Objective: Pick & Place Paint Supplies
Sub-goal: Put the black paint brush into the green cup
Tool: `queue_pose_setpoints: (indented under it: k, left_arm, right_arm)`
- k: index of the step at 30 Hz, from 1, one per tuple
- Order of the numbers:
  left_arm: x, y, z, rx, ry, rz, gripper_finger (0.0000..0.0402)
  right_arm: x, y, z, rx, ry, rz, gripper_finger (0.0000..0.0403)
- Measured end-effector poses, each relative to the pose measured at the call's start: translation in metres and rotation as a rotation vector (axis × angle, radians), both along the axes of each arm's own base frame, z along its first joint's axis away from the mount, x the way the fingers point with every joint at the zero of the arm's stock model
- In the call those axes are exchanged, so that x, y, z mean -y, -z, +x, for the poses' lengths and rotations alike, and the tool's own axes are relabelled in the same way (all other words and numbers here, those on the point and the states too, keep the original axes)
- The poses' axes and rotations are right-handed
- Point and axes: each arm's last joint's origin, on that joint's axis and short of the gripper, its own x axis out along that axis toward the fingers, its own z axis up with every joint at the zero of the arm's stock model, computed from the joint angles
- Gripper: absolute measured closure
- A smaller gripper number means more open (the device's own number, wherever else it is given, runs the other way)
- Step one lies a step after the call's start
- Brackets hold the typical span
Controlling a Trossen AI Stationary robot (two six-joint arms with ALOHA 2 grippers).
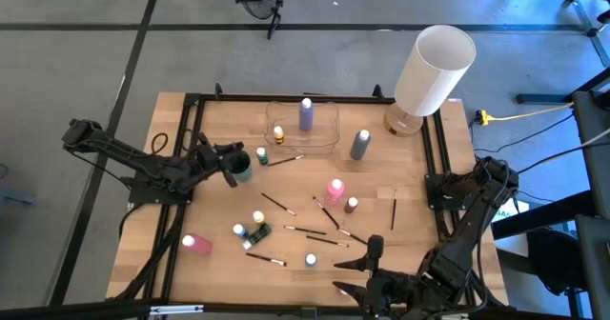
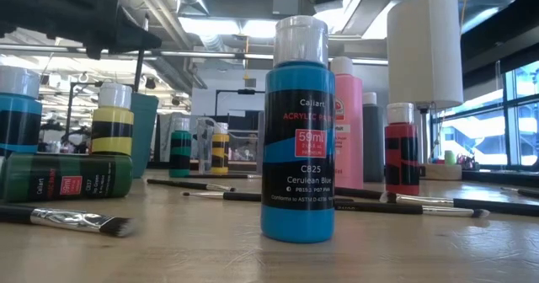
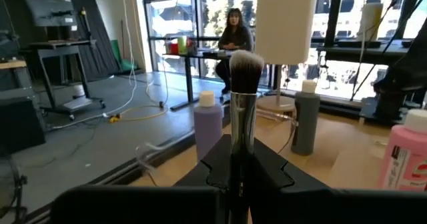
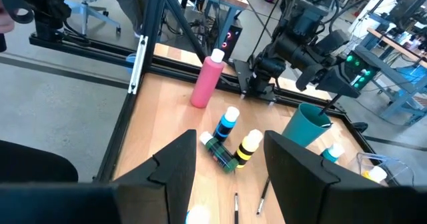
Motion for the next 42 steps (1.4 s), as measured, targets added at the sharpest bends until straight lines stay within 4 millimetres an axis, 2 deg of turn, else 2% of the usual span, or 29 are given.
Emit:
queue_pose_setpoints:
  k: [11, 20, 24, 34, 42]
  left_arm:
    - [0.000, 0.004, 0.000, -0.031, -0.004, -0.003, 0.0384]
    - [0.000, 0.005, 0.000, -0.047, -0.004, 0.002, 0.0384]
    - [0.000, 0.006, 0.000, -0.051, -0.004, 0.004, 0.0384]
    - [-0.002, 0.022, -0.005, -0.015, -0.012, 0.010, 0.0384]
    - [-0.002, 0.024, -0.006, -0.019, -0.012, 0.014, 0.0384]
  right_arm:
    - [0.005, 0.001, 0.005, -0.004, 0.027, 0.016, 0.0225]
    - [0.012, 0.019, 0.011, -0.020, 0.054, -0.004, 0.0225]
    - [0.014, 0.019, 0.014, -0.019, 0.063, -0.002, 0.0225]
    - [0.014, 0.019, 0.014, -0.017, 0.062, 0.003, 0.0225]
    - [0.016, 0.019, 0.016, -0.018, 0.066, 0.001, 0.0225]
